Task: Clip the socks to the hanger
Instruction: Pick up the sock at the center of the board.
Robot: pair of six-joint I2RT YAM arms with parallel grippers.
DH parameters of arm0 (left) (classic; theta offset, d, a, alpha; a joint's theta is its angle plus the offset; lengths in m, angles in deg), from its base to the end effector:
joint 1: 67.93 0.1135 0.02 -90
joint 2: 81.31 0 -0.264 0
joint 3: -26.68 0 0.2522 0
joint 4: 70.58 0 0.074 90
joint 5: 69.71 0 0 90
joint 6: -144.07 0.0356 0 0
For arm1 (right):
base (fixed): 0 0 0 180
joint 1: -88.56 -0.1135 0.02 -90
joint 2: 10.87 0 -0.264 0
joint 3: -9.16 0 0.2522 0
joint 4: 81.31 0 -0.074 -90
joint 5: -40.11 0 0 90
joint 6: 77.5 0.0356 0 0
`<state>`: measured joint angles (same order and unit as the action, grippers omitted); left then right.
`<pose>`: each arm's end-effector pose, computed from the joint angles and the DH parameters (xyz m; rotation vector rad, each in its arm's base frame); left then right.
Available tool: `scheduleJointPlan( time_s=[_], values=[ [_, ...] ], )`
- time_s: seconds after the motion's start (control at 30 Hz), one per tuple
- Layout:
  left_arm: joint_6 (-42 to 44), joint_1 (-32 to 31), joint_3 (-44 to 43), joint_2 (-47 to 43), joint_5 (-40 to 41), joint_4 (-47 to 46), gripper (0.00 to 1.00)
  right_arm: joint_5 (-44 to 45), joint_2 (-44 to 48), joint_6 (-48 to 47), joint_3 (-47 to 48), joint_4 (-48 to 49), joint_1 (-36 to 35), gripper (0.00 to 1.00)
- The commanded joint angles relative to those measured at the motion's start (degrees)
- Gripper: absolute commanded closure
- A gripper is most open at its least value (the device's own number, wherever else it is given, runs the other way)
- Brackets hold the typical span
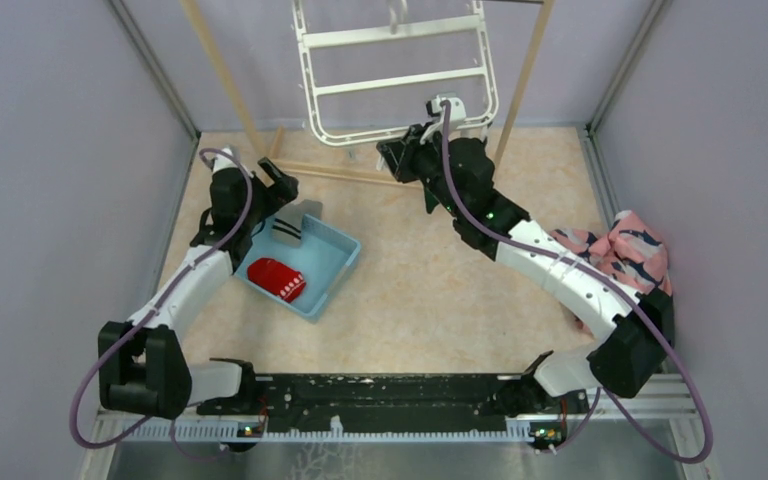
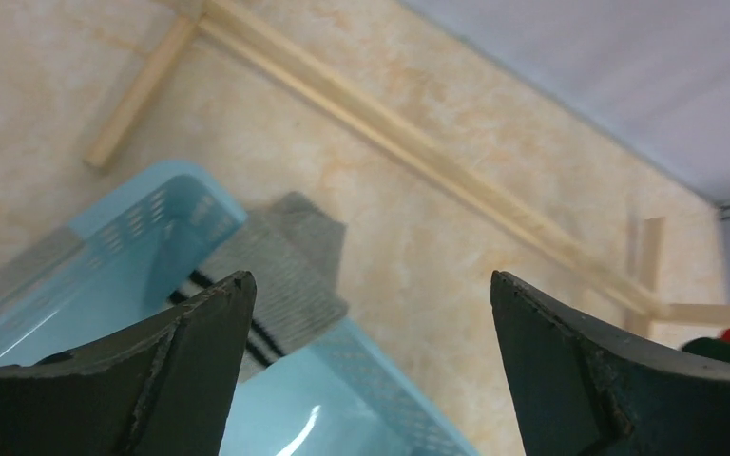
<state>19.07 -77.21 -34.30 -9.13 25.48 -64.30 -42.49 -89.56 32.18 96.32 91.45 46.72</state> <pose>0.2877 -0.0437 0.2830 -0.4839 1.8362 -0.4450 0.2466 0.2147 0.4119 -0.2031 1.5853 0.7447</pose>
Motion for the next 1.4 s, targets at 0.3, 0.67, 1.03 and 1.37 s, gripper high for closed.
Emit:
scheduleJointPlan(
  time_s=[0.3,0.67,1.03,1.37],
  values=[
    [41.3,-4.6,-3.7,-0.8,3.7,19.8,0.02,-1.8,3.9,-0.8,-4.9,-3.7,0.0,1.0],
    [46.8,-4.8,-1.6,5.6,-1.2,15.8,0.02,-2.2,5.8,-0.4,-6.3,-2.9,0.9,1.0],
    [45.4,-5.1,-1.8,9.6,2.1,15.4,0.02,-4.1,6.1,-0.1,-5.9,-2.1,1.6,1.0],
    [43.6,-5.1,-2.8,13.2,5.6,15.4,0.02,-4.6,5.1,-0.5,-3.6,-2.3,1.6,1.0]
  ],
)
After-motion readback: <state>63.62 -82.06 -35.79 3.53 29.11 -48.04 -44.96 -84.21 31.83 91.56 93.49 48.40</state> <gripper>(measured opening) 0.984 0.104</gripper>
